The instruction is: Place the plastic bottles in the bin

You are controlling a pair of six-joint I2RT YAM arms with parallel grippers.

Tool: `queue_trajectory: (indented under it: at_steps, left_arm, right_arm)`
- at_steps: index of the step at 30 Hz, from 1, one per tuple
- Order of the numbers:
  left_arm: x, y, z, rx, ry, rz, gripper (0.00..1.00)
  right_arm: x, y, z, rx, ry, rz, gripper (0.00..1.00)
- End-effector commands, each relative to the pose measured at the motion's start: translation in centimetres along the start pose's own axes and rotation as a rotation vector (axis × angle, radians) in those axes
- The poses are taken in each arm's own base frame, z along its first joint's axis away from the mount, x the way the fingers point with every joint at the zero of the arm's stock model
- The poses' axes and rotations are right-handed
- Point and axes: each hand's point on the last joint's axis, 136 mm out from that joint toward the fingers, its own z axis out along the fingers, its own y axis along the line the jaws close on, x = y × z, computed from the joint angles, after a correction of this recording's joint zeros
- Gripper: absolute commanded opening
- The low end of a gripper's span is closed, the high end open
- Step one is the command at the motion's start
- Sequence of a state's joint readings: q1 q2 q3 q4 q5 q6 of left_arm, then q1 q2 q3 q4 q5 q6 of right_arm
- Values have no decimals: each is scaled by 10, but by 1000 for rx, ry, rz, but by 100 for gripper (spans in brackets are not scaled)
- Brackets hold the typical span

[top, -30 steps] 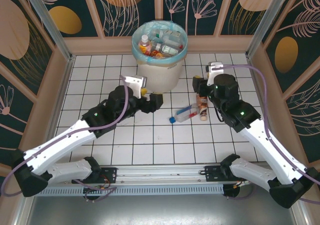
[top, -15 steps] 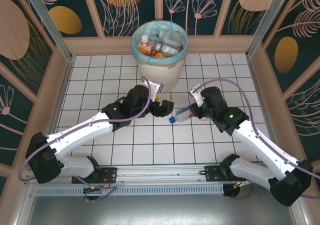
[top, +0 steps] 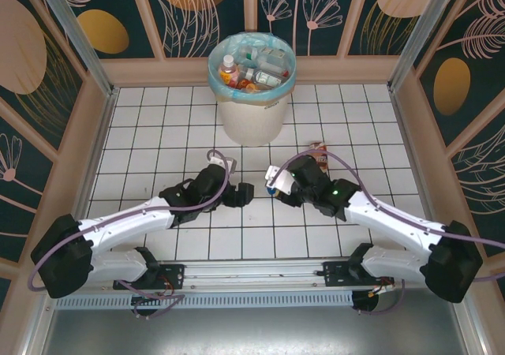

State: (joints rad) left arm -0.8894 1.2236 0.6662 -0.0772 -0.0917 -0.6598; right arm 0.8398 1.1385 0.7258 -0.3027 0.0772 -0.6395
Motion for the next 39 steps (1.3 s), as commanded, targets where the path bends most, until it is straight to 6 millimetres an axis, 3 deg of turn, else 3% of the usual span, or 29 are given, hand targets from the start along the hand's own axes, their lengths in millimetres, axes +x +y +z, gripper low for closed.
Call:
queue_trajectory:
  at_steps: [1, 5, 18, 26, 34, 39]
  left_arm:
    - [-8, 3, -5, -10, -52, -51, 86]
    - [-12, 9, -12, -37, -77, -37, 87]
    - [-21, 15, -29, -58, -137, -36, 88]
    - [-25, 16, -32, -70, -152, -15, 89]
    - [-23, 22, -36, -85, -164, -25, 90]
    - [-27, 24, -40, -93, -185, -27, 90]
  right_arm:
    - [-2, 2, 17, 6, -8, -142, 53]
    - [11, 0, 33, -11, 53, -203, 55]
    - [20, 3, 63, -81, 67, -321, 57]
    - [30, 2, 94, -139, 165, -332, 56]
    - [27, 5, 111, -186, 181, -360, 48]
    - [20, 10, 116, -243, 177, -330, 36]
